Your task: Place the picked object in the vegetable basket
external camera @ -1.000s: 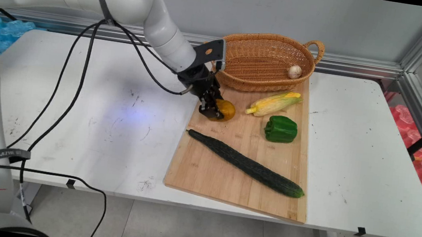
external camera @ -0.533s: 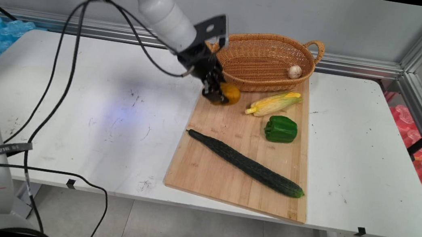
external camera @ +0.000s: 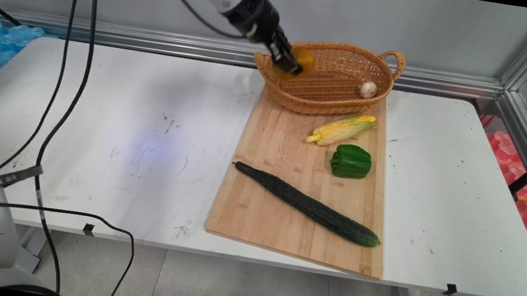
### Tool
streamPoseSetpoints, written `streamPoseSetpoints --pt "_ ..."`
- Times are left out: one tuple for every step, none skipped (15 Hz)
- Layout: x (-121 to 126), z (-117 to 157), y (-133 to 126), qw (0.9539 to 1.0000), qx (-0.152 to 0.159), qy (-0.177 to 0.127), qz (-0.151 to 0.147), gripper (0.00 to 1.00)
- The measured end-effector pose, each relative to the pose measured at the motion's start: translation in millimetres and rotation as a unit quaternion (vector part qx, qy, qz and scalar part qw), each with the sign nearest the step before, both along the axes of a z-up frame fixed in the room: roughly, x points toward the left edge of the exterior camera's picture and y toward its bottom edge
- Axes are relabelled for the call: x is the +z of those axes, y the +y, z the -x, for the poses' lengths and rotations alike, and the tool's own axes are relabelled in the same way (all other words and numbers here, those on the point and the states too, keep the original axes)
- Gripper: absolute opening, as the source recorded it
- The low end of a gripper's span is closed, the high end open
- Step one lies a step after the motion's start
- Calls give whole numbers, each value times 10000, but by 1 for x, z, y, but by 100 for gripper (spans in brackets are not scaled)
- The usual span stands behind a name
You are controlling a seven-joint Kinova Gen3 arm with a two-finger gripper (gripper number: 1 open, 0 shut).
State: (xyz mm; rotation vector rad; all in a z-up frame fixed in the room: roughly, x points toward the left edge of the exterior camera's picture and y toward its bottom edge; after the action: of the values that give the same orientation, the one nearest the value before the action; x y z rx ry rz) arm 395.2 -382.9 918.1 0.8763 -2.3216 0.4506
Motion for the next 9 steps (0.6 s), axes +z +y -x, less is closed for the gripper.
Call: streamPoseSetpoints --pt "4 -1 -6 9999 113 44 29 0" --pt "6 -1 -14 9997 238 89 59 0" --pt "8 -3 -22 9993 353 123 84 0" --pt "8 -3 -30 9989 439 138 106 0" --pt "8 -4 -39 9984 534 151 126 0" --pt "6 -6 -49 9978 635 155 135 0" --pt "4 -7 -57 9972 713 150 139 0" --pt "1 -8 -67 9966 801 136 138 0" --pt "-2 -8 -74 9962 848 114 128 0"
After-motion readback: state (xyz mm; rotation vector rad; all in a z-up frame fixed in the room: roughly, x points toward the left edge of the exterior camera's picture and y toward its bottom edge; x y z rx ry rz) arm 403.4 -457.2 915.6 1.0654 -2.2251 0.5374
